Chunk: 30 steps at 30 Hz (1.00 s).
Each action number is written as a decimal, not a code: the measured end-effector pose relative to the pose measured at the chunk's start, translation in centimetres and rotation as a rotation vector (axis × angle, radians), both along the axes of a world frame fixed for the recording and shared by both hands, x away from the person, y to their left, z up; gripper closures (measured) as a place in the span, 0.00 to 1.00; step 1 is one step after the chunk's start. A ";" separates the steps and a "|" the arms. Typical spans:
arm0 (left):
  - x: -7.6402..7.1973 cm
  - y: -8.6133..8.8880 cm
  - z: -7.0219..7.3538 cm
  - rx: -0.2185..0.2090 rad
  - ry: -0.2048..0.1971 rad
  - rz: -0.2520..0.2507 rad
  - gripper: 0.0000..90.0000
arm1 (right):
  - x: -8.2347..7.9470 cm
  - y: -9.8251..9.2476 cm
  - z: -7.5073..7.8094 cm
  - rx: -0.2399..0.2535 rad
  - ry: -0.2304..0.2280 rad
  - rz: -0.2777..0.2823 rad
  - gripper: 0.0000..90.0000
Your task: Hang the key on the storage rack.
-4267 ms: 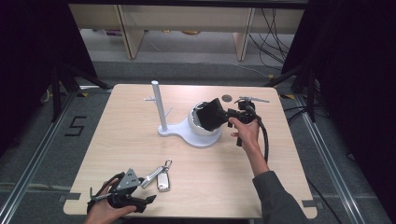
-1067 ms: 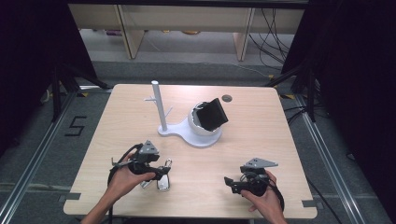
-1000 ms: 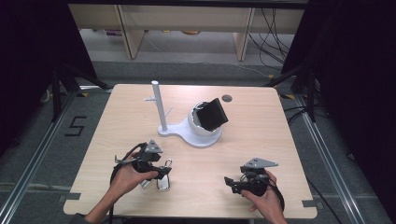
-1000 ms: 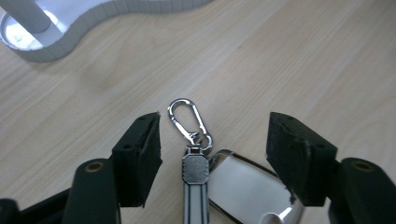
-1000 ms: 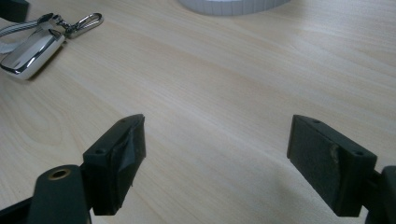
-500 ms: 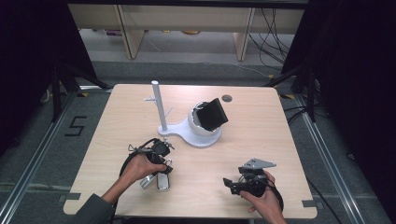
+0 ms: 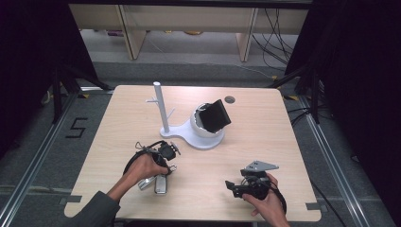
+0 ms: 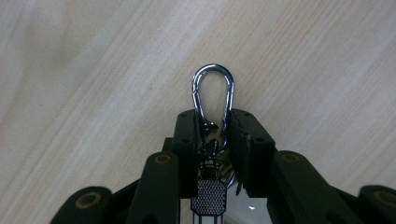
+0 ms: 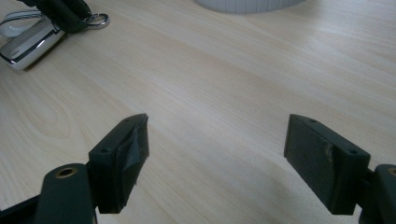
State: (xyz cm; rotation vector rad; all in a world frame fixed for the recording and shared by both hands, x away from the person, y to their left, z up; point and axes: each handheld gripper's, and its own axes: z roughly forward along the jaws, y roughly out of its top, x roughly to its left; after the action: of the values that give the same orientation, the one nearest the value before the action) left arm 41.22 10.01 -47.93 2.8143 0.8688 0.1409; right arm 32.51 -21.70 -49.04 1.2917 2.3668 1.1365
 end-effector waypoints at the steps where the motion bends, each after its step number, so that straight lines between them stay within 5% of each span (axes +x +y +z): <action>1: -0.1 -0.3 0.1 0.028 0.012 -0.016 0.80 | -0.2 0.2 0.0 0.009 0.022 -0.009 0.25; 3: -0.1 -0.5 0.1 0.057 0.012 -0.028 0.79 | 0.1 0.0 -0.1 -0.001 -0.004 0.024 0.26; 6: -0.3 -1.1 0.1 0.092 0.001 -0.047 0.80 | -0.3 0.3 0.0 0.016 0.031 -0.004 0.26; 15: -0.3 -2.7 0.0 0.208 0.027 -0.106 0.83 | -0.1 0.4 -0.1 -0.003 0.002 0.035 0.27; 20: -0.2 -2.4 0.0 0.193 0.032 -0.122 0.83 | -0.2 0.3 0.0 -0.006 -0.007 0.027 0.27; 22: 0.1 -2.2 0.1 0.188 0.027 -0.149 0.83 | -0.2 0.4 0.1 0.011 0.022 0.008 0.28; 30: 0.0 -1.8 0.1 0.155 0.031 -0.166 0.84 | 0.0 0.0 0.0 0.004 -0.011 0.011 0.27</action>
State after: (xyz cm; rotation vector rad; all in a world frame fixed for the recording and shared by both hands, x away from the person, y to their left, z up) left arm 41.24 8.24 -47.80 3.0252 0.6519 0.1457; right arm 32.46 -21.69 -48.99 1.2713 2.3679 1.1493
